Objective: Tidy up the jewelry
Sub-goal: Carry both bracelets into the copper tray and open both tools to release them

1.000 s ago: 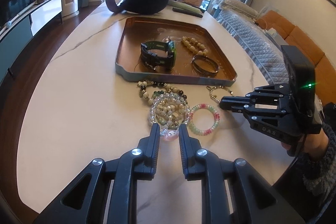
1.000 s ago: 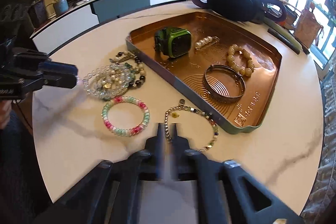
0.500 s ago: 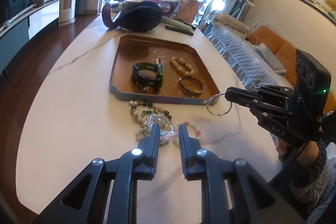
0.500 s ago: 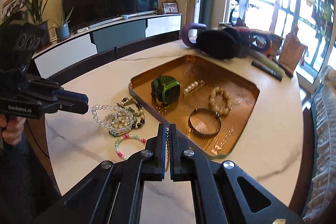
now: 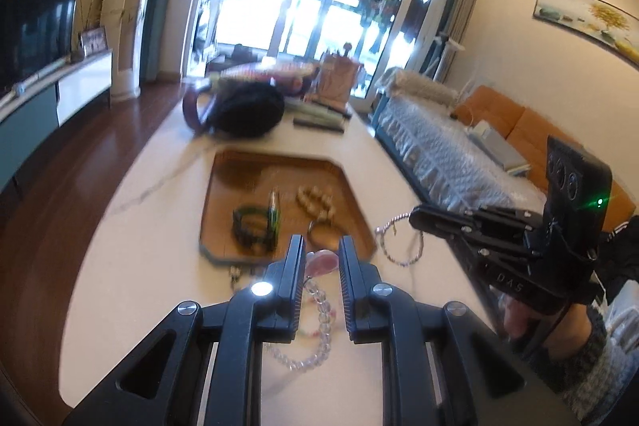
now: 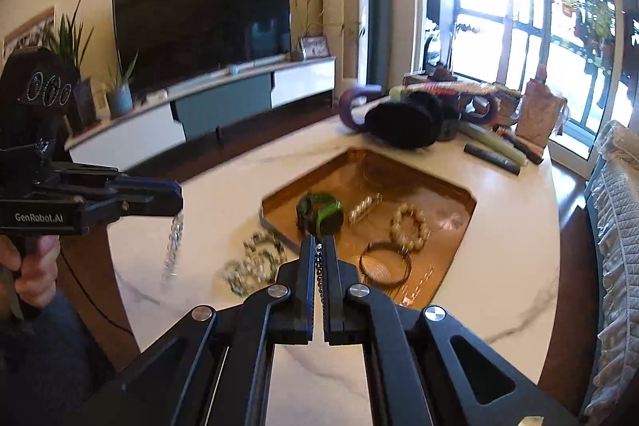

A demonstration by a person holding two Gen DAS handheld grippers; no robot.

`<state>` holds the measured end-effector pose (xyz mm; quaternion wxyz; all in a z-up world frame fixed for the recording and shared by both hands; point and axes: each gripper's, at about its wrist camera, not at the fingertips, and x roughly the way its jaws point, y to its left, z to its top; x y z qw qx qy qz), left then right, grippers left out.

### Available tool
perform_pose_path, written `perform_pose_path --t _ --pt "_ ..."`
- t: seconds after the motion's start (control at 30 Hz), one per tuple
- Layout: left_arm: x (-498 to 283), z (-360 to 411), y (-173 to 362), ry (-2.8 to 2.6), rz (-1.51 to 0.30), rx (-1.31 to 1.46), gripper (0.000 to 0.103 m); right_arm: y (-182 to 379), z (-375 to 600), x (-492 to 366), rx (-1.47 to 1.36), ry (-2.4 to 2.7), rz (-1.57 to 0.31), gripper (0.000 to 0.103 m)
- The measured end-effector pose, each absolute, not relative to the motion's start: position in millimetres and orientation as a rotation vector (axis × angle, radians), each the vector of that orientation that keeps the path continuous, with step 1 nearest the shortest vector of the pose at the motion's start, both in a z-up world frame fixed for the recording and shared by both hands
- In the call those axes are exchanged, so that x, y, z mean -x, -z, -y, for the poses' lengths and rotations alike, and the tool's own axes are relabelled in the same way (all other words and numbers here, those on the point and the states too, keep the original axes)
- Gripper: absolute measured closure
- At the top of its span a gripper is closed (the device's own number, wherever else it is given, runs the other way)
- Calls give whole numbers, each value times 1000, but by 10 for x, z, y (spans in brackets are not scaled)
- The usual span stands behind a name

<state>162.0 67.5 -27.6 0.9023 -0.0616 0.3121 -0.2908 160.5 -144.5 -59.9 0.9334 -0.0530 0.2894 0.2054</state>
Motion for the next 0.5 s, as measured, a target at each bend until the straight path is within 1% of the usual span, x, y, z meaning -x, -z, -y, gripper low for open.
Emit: perform_pose_path --t 0.2,0.3,0.4,0.5 --pt "-1606 -533 -289 660 -518 177 85 -17 1615 -1520 12 -400 -482 101" --pt "-1650 -441 -473 675 -478 192 85 -285 1616 -1475 8 -388 -425 101" --pt "-1740 -397 -567 703 -451 225 86 -465 1582 -1447 36 -359 -374 101" --pt "-1835 -318 -547 716 -448 230 86 -498 1564 -1468 37 -355 -352 101"
